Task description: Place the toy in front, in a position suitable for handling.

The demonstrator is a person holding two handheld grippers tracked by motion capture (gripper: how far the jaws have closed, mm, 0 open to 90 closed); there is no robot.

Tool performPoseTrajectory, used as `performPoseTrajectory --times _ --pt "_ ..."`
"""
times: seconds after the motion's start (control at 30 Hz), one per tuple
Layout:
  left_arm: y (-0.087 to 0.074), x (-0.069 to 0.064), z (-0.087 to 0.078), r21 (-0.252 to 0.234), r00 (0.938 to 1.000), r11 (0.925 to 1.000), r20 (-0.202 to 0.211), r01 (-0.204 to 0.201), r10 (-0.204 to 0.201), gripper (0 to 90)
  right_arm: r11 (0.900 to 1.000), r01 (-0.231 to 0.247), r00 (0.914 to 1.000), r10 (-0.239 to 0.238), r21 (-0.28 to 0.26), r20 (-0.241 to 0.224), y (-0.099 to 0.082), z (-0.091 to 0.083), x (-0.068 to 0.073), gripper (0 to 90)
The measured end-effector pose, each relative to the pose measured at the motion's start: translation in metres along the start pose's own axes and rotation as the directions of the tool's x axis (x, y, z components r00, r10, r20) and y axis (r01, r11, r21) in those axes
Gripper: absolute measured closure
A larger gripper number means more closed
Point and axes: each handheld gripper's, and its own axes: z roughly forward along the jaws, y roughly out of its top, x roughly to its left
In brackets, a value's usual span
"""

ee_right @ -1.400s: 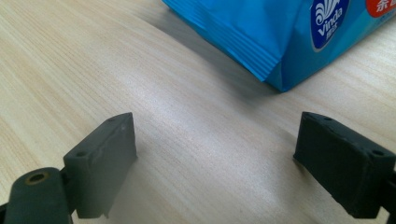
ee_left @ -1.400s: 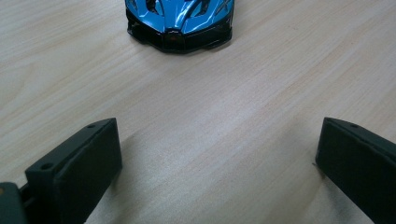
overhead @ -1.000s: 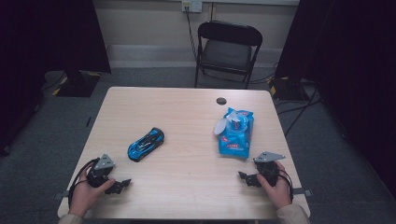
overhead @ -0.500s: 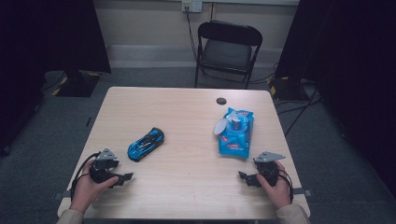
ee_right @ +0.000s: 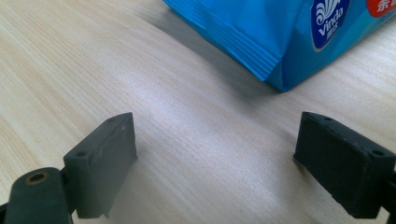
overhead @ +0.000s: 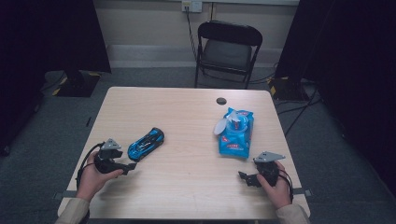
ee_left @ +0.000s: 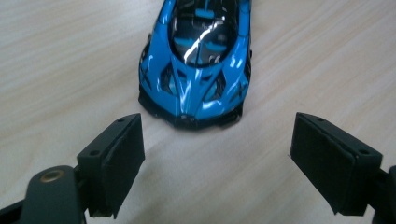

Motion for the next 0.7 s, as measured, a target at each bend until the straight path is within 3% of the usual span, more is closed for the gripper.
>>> performPoseTrajectory --times 0.27,0.57,0.7 --pt "0.01 0.007 0.004 -0.003 1.0 1.0 -0.006 -0.006 0.006 16.9 1.0 0.0 1.0 0.0 0.0 0.0 0.0 0.0 0.0 11.6" --pt "0.031 0.011 0.011 -0.015 0.9995 0.9994 0.008 -0.031 0.031 16.5 1.0 0.0 1.0 0.0 0.0 0.0 0.0 0.0 0.0 11.7" --pt "0.039 0.013 0.018 -0.009 0.9995 0.9997 0.019 -0.024 0.025 16.5 1.0 0.0 1.0 0.0 0.0 0.0 0.0 0.0 0.0 11.7"
